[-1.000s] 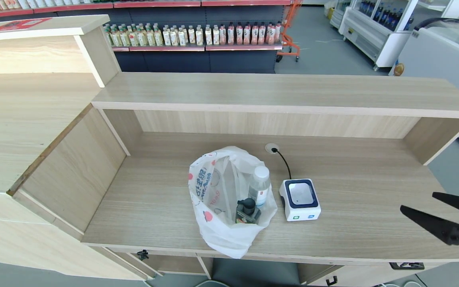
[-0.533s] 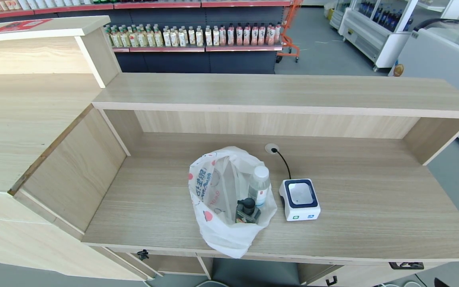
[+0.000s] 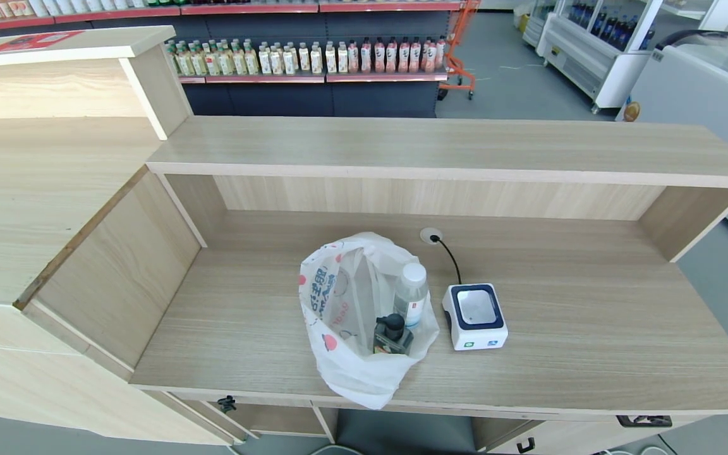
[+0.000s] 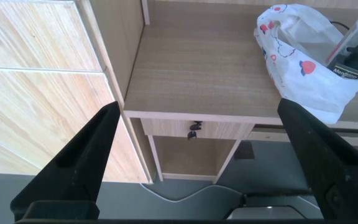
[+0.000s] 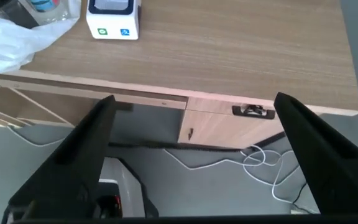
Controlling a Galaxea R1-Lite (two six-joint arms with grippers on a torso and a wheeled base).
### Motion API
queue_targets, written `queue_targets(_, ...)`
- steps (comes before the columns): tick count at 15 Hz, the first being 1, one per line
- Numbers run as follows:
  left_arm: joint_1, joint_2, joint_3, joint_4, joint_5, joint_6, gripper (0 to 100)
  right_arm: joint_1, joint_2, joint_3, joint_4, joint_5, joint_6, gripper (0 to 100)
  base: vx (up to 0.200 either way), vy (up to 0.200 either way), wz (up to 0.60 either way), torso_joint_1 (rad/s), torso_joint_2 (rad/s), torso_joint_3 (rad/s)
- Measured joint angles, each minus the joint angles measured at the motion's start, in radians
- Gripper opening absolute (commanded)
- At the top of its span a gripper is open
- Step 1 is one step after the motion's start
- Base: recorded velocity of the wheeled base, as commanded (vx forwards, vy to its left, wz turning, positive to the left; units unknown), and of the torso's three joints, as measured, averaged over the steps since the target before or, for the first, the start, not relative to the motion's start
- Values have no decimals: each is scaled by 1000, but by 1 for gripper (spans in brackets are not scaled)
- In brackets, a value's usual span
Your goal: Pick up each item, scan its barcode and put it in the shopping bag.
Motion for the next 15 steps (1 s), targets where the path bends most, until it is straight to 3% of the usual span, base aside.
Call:
queue_targets(5, 0, 0, 0, 0, 0, 0, 100, 2, -133, 0, 0, 1, 33, 100, 0, 0, 0, 0, 0, 0)
queue_targets(15, 0, 0, 0, 0, 0, 0, 100, -11, -192, 0, 24, 6, 107, 100, 0, 0, 0, 0, 0, 0)
